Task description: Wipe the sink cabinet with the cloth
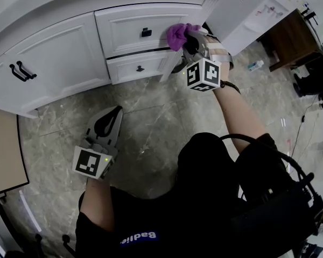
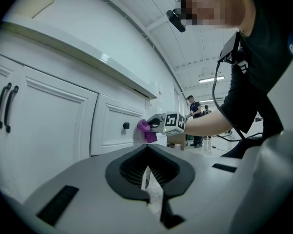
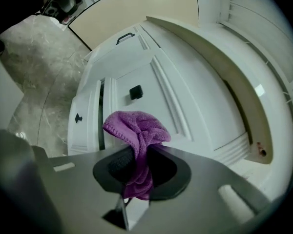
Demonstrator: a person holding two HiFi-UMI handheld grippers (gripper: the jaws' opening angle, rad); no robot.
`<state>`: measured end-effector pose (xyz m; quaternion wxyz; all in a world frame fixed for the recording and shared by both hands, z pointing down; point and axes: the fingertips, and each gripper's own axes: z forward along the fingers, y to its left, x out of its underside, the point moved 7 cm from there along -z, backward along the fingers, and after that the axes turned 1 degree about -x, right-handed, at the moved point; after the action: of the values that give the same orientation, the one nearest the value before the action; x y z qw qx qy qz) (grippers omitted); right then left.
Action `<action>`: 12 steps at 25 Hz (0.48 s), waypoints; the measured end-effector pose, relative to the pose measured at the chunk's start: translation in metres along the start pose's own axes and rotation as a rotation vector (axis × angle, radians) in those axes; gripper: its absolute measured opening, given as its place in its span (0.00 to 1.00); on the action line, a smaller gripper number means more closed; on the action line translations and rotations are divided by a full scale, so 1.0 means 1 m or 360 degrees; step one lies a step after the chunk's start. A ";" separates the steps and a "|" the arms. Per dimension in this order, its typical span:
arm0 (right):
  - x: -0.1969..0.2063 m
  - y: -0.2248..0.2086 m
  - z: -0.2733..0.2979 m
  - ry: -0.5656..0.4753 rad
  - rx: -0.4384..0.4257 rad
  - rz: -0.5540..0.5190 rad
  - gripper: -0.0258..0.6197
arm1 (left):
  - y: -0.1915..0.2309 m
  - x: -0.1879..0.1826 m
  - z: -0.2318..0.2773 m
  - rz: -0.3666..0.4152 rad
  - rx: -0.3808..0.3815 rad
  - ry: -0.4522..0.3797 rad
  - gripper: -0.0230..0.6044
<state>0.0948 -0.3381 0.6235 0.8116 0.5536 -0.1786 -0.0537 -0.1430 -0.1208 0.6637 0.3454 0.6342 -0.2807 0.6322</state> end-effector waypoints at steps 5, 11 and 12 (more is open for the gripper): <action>0.013 0.048 0.023 0.0043 -0.0155 0.0055 0.13 | -0.002 0.005 0.003 -0.0012 0.0010 0.0013 0.04; 0.024 0.083 0.036 0.0080 -0.0255 0.0103 0.13 | -0.002 0.006 -0.001 -0.0022 0.0008 0.0038 0.04; 0.026 0.086 0.037 0.0083 -0.0265 0.0103 0.13 | -0.003 0.007 -0.001 -0.0022 0.0009 0.0035 0.04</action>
<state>0.0959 -0.3457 0.7200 0.8605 0.4794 -0.1702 -0.0277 -0.1412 -0.1176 0.6699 0.3510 0.6302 -0.2707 0.6375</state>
